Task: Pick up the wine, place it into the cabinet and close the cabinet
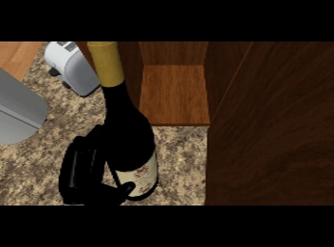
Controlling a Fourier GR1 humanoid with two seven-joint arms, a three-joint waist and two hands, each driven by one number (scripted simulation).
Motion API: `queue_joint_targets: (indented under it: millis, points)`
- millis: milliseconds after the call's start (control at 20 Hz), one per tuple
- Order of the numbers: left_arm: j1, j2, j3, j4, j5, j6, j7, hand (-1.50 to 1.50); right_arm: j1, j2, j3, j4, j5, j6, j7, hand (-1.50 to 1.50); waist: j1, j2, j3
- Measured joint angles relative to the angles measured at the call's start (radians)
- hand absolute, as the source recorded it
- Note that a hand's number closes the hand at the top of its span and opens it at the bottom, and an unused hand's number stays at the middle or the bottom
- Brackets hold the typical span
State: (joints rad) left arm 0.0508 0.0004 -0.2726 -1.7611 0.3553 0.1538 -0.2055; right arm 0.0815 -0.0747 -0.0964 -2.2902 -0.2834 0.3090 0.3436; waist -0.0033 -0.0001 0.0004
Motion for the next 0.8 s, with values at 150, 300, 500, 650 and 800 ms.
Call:
queue_joint_targets:
  millis: [150, 300, 500, 650, 800]
  points:
    - [-0.11, 0.0, -0.009, 0.064, -0.001, 0.071, 0.0, 1.5, -0.005, 0.008, 0.013, -0.004, 0.015, -0.009, 0.005, -1.5, -0.001, 0.0, 0.0]
    - [-0.191, 0.0, -0.028, 0.122, -0.011, 0.138, -0.009, 1.5, -0.01, 0.02, 0.041, -0.019, 0.042, -0.025, 0.021, -1.5, -0.002, 0.0, 0.0]
    - [-0.306, 0.0, -0.056, 0.239, -0.037, 0.21, -0.032, 1.5, -0.003, 0.019, 0.033, 0.006, 0.048, -0.01, -0.008, -1.5, -0.004, 0.001, 0.0]
    - [-0.355, 0.0, -0.065, 0.296, -0.055, 0.242, -0.03, 1.5, -0.004, 0.014, 0.025, -0.005, 0.037, -0.011, 0.001, -1.5, -0.004, 0.001, 0.0]
    - [-0.403, 0.0, -0.077, 0.374, -0.056, 0.264, -0.046, 1.5, -0.013, 0.016, 0.03, -0.013, 0.047, -0.022, 0.014, -1.5, -0.004, 0.001, 0.0]
